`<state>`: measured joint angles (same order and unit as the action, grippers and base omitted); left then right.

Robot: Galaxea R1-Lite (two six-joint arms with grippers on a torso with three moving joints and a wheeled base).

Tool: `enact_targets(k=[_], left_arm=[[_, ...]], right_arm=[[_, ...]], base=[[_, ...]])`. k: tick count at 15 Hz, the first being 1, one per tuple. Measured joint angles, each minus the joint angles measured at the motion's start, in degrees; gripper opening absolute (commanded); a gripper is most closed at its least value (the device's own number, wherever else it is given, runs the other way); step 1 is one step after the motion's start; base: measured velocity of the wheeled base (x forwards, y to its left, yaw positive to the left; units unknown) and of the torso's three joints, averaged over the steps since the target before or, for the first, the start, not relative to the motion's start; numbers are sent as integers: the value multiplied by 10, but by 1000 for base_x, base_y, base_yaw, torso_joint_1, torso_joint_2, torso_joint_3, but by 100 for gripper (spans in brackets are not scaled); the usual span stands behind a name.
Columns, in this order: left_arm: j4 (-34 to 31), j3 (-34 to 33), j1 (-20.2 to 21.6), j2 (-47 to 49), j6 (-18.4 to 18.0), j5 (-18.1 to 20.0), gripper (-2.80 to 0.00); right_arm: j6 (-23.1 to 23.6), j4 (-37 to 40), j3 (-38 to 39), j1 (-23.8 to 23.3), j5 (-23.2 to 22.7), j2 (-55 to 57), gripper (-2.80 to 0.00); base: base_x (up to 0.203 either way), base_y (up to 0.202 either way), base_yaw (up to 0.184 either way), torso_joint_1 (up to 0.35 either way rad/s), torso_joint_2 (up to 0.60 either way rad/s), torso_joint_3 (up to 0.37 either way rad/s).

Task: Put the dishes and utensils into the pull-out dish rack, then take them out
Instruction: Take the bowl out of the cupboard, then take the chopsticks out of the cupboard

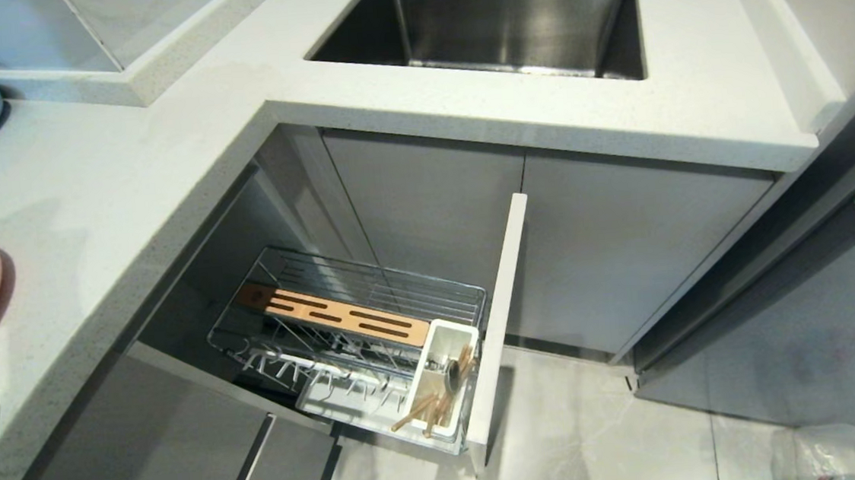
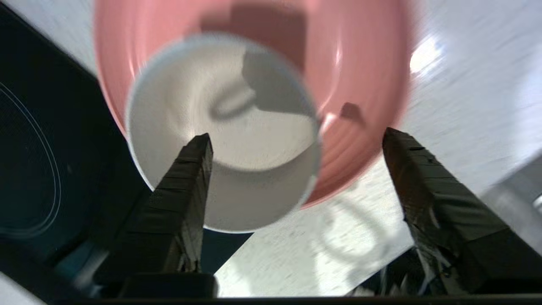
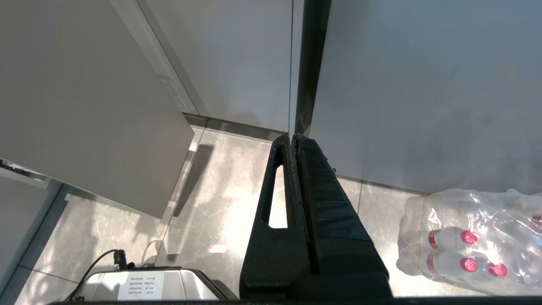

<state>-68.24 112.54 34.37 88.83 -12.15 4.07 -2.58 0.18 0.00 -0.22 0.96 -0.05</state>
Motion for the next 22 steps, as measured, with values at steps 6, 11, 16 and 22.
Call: enact_targets(k=[6,11,16,22], left_arm=[[151,-33,-24,-130,108,47,-280],[294,-44,-113,-205,292,99,-280],[371,-112,-265,-210,442,125,-280],[329,-176,-462,-113,417,131,-280]], right_arm=[[0,0,0,0,0,0,-280],[0,0,0,0,0,0,-280],[0,0,0,0,0,0,-280],[0,0,0,0,0,0,-280]], base=[[0,0,0,0,0,0],[0,0,0,0,0,0],[0,0,0,0,0,0],[0,0,0,0,0,0]])
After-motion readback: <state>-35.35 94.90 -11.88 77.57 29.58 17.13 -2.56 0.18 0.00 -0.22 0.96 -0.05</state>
